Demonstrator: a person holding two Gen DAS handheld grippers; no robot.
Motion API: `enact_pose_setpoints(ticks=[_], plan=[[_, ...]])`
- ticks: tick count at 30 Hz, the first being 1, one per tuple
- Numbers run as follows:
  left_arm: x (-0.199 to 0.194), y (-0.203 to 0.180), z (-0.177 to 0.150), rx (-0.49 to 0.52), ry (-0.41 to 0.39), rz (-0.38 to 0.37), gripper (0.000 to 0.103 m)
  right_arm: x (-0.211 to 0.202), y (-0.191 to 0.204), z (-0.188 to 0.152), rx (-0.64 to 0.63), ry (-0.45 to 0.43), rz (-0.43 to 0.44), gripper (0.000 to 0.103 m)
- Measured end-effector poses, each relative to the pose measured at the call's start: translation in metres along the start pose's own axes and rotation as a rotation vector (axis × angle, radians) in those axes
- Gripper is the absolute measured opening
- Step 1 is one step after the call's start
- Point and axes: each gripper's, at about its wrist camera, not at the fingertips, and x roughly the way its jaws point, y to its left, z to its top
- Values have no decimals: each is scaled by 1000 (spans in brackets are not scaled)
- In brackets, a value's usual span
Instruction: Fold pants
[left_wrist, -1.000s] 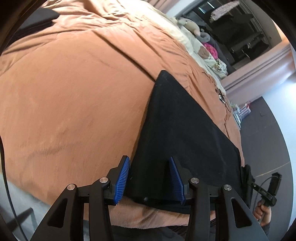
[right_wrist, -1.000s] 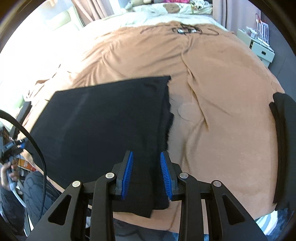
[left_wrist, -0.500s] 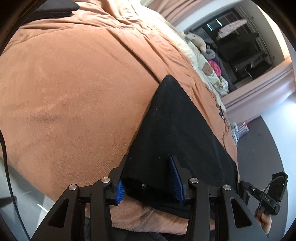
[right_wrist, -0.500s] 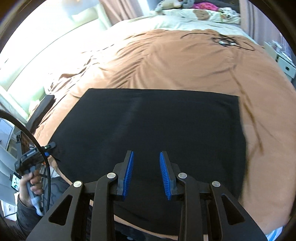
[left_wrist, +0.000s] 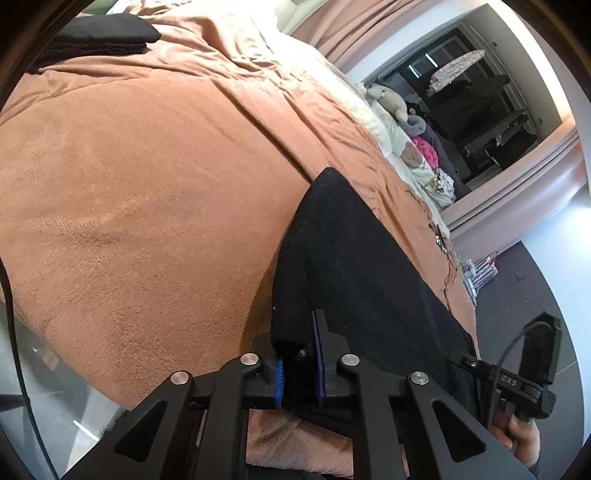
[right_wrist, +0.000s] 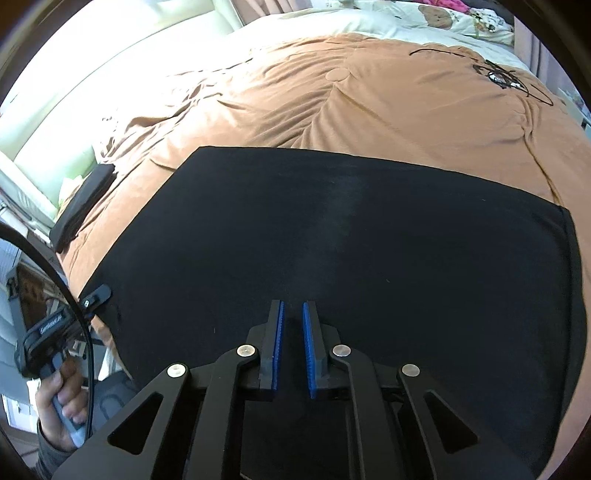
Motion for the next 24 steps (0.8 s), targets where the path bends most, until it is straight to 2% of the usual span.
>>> enact_pose_setpoints(ticks=[4,7,16,20,24], plan=[[-1,0,0,4,-10,-5,12,28,7,-1,10,33,-23,7],[0,3,0,-12,-8,-17,12,43,10,-12,32,58,-4,7],[0,0,-1,-31,-8,-5,12,43,31,-49,-21,123,50,7],[-1,2,-2,-51,-15,-5,12,42,31,-46,-14,137,63,7],[-3,2,-3,-55,-30,-3,12,29,27,-37,-8,95,46,7]])
